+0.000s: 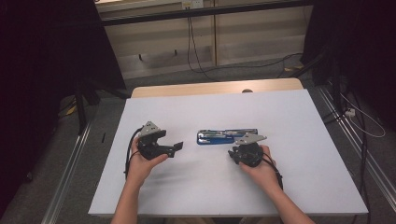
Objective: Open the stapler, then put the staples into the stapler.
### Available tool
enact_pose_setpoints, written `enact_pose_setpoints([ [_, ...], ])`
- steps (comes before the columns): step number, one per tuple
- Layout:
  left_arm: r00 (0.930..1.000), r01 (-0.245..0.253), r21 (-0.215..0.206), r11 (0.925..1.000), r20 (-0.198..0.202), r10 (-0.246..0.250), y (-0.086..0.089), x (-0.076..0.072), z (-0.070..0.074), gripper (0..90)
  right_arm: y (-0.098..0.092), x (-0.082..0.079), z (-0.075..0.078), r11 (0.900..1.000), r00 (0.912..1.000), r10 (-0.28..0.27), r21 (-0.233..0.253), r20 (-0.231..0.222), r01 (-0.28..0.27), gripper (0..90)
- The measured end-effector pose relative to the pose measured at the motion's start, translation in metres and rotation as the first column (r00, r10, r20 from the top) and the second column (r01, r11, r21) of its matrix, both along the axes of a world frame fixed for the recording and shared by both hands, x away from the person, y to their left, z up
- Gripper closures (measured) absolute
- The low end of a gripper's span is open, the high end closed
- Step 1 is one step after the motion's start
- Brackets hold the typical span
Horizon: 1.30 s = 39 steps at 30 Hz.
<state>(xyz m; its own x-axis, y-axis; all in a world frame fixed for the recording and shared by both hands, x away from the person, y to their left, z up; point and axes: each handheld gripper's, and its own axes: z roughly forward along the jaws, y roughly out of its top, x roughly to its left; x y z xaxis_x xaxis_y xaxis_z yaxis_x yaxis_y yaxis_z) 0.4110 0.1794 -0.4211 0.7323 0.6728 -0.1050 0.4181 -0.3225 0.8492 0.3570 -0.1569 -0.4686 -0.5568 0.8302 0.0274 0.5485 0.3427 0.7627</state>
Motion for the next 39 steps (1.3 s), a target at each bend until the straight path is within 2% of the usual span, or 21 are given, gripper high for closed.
enact_pose_setpoints([
  [5,1.0,0.005,0.0,1.0,0.005,-0.005,0.0001,0.0002,0.0005,9.7,-0.0003,0.0004,0.0001,1.0,1.0,0.001,-0.004,0.0,-0.001,77.3],
  [10,0.9999,0.01,-0.014,0.9998,0.0,-0.01,0.0008,0.0003,0.0004,9.7,-0.0034,0.0028,-0.0002,1.0,0.9998,0.004,0.024,-0.017,-0.004,78.8],
  [19,1.0,0.006,-0.003,1.0,0.002,-0.006,0.0024,0.0019,-0.0007,9.7,-0.0011,0.0037,0.0013,1.0,0.9997,0.004,0.009,-0.026,-0.004,76.7],
  [24,1.0,0.006,-0.007,1.0,0.002,-0.006,0.0018,0.0015,-0.0007,9.7,-0.0013,0.0044,0.0013,1.0,0.9996,0.005,0.007,-0.028,-0.005,78.6],
  [39,1.0,-0.009,-0.02,0.9998,-0.001,0.009,0.0052,0.0004,0.0008,9.7,-0.0042,0.0066,0.002,1.0,0.9988,0.024,0.022,-0.044,-0.023,79.3],
])
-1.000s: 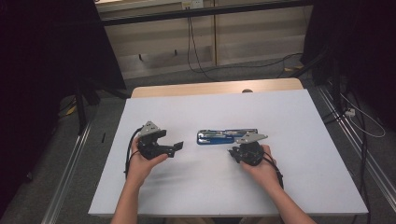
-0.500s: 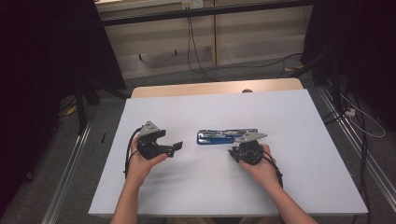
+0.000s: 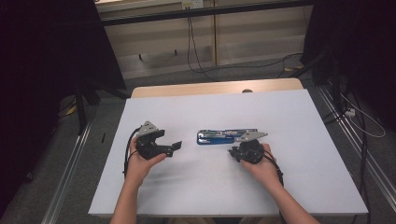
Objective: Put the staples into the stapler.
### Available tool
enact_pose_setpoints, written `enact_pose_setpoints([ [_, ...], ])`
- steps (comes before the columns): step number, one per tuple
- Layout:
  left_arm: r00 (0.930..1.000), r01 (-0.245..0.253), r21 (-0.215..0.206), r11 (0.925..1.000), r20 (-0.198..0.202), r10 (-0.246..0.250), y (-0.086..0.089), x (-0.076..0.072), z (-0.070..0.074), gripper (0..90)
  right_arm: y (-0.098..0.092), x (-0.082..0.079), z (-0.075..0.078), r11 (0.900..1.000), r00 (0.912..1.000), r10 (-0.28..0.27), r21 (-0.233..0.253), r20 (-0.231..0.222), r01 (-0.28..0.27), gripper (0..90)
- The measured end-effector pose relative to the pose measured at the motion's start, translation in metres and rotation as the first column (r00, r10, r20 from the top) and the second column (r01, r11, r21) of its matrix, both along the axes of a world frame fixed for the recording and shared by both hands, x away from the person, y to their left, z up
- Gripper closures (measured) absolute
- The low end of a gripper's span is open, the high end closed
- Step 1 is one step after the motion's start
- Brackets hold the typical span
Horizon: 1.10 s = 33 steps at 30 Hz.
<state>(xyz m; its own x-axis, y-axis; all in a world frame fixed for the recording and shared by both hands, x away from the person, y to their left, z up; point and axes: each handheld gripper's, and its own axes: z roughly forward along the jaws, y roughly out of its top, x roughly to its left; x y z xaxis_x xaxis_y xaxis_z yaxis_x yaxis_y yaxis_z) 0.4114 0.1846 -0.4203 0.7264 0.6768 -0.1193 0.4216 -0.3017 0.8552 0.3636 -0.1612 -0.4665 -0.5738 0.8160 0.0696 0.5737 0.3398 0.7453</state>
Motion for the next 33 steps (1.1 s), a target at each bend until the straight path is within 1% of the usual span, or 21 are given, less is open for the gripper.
enact_pose_setpoints([
  [3,1.0,-0.002,-0.004,1.0,0.001,0.002,0.001,0.0,0.0,9.7,-0.001,0.001,0.001,1.0,0.9998,0.021,-0.01,0.001,-0.021,79.3],
  [6,1.0,-0.004,-0.01,0.9999,-0.008,0.004,0.001,0.0,-0.001,9.7,-0.002,0.002,0.001,1.0,0.9996,0.028,-0.004,-0.005,-0.028,79.3],
  [9,1.0,-0.001,-0.008,1.0,-0.005,0.001,0.001,0.0,0.0,9.6,-0.002,0.003,0.001,0.999,0.9993,0.038,-0.009,-0.007,-0.038,79.3],
  [11,0.9999,0.0,-0.006,1.0,-0.011,0.0,0.001,-0.001,0.0,9.6,-0.003,0.004,0.002,0.999,0.9989,0.044,-0.004,-0.013,-0.044,79.3],
  [13,1.0,0.0,0.0,1.0,-0.008,0.0,0.002,-0.002,0.001,9.6,-0.005,0.006,0.002,0.999,0.9985,0.05,0.005,-0.021,-0.05,79.4],
  [15,0.9999,-0.005,0.001,1.0,-0.011,0.005,0.003,-0.002,0.001,9.6,-0.007,0.007,0.003,0.998,0.9984,0.056,0.003,-0.012,-0.056,79.4],
  [17,0.9999,-0.007,0.0,1.0,-0.01,0.007,0.003,-0.002,0.001,9.6,-0.009,0.008,0.004,0.997,0.9974,0.071,0.012,-0.008,-0.071,79.3],
  [20,0.9999,-0.008,0.009,0.9999,-0.009,0.008,0.001,-0.002,0.0,9.6,-0.011,0.009,0.008,0.995,0.9955,0.095,0.028,0.0,-0.095,79.4],
  [21,0.9999,-0.007,0.021,0.9997,-0.011,0.008,0.0,-0.002,0.0,9.6,-0.012,0.008,0.01,0.994,0.9952,0.098,0.039,0.001,-0.098,79.3],
  [25,0.9999,-0.004,0.018,0.9998,-0.015,0.004,0.0,-0.002,-0.001,9.6,-0.016,0.011,0.018,0.991,0.9927,0.119,0.062,0.013,-0.12,79.3],
  [28,0.9998,-0.006,0.012,0.9999,-0.02,0.006,0.002,-0.002,0.0,9.4,-0.019,0.014,0.023,0.989,0.9903,0.138,0.053,0.017,-0.138,79.3],
  [33,0.9997,-0.016,0.019,0.9997,-0.02,0.017,0.007,-0.004,0.0,9.4,-0.021,0.019,0.031,0.986,0.9868,0.159,0.05,0.031,-0.16,79.3],
])
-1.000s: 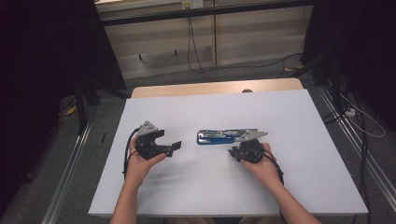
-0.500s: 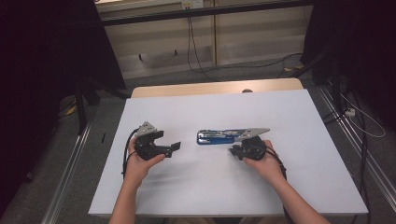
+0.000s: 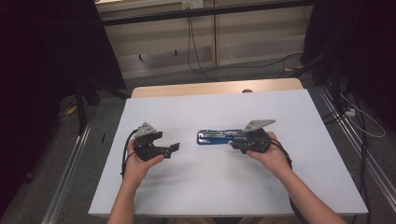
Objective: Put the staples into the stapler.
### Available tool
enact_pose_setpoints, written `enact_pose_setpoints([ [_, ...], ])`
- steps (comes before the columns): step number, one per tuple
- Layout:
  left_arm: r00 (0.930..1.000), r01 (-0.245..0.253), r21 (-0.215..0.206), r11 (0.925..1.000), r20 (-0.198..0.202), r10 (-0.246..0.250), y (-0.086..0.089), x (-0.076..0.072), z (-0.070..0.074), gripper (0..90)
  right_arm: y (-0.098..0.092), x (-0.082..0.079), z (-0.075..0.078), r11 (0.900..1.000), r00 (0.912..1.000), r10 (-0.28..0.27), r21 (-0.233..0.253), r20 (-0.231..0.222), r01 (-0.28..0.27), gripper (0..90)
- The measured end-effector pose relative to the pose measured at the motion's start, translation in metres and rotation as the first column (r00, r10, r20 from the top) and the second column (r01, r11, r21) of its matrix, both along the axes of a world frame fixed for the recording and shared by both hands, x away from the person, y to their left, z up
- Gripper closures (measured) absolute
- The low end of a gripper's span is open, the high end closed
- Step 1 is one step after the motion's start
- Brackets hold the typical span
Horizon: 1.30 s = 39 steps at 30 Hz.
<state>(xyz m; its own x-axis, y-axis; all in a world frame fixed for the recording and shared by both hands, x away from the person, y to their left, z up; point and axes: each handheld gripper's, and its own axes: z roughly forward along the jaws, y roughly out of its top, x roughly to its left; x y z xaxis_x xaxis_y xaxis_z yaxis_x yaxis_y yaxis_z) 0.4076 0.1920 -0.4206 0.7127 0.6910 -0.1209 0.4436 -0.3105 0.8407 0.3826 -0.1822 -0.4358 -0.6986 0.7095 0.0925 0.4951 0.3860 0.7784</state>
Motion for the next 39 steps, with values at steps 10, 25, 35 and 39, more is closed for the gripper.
enact_pose_setpoints([
  [10,1.0,0.004,0.003,1.0,0.002,-0.004,0.002,-0.002,0.001,9.4,0.01,0.004,0.009,0.998,0.998,0.063,-0.002,0.01,-0.063,79.3],
  [25,0.9999,0.007,0.015,0.9999,-0.011,-0.007,0.002,-0.007,-0.004,9.4,0.01,0.016,0.018,0.991,0.9908,0.132,-0.013,0.031,-0.131,79.3],
  [35,0.9997,0.02,0.023,0.9995,-0.013,-0.02,0.002,-0.013,-0.005,7.8,0.011,0.027,0.023,0.982,0.982,0.185,-0.028,0.038,-0.184,79.3],
  [39,0.9996,0.025,0.027,0.9993,-0.015,-0.025,0.003,-0.015,-0.005,7.1,0.015,0.031,0.024,0.979,0.9785,0.203,-0.005,0.036,-0.203,79.3],
])
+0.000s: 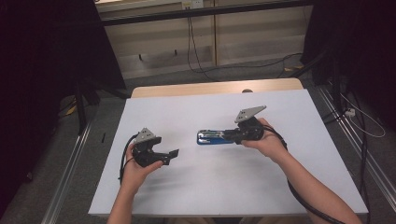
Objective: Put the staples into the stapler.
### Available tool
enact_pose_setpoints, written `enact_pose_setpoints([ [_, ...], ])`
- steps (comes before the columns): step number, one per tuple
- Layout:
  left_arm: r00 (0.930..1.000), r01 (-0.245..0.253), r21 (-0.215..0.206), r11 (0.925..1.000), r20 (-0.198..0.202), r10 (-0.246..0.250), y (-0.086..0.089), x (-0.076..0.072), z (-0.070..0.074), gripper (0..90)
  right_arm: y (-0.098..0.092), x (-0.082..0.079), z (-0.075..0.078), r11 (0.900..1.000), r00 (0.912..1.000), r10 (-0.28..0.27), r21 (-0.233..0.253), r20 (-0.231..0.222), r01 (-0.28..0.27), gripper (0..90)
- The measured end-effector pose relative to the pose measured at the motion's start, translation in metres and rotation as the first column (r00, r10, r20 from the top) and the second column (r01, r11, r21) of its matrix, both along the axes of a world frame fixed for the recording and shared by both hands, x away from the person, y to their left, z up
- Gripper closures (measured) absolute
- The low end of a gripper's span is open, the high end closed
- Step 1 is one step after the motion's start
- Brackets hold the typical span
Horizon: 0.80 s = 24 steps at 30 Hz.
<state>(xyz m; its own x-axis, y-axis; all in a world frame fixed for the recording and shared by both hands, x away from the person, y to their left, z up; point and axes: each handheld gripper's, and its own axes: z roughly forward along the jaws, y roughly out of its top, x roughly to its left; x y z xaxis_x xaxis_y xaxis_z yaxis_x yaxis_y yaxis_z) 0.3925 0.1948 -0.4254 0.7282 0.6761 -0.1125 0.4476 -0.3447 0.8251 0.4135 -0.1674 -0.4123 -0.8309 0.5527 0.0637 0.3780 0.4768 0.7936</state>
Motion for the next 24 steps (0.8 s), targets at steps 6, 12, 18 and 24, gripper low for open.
enact_pose_setpoints([
  [6,1.0,0.005,-0.019,0.9998,0.003,-0.005,0.004,-0.002,-0.001,5.7,0.004,0.003,0.002,1.0,0.9997,0.023,0.007,-0.001,-0.023,79.4],
  [12,1.0,0.006,-0.035,0.9994,0.002,-0.006,0.006,-0.004,-0.001,5.0,0.006,0.008,0.001,0.998,0.9982,0.06,-0.02,0.001,-0.06,79.4],
  [18,0.9999,0.016,-0.031,0.9994,0.001,-0.016,0.006,-0.005,-0.001,5.0,0.01,0.015,0.002,0.997,0.9967,0.081,-0.017,-0.002,-0.081,79.4],
  [24,0.9998,0.022,-0.033,0.9992,0.001,-0.022,0.006,-0.006,-0.002,5.0,0.014,0.023,0.002,0.994,0.9942,0.108,-0.013,0.003,-0.108,79.4],
])
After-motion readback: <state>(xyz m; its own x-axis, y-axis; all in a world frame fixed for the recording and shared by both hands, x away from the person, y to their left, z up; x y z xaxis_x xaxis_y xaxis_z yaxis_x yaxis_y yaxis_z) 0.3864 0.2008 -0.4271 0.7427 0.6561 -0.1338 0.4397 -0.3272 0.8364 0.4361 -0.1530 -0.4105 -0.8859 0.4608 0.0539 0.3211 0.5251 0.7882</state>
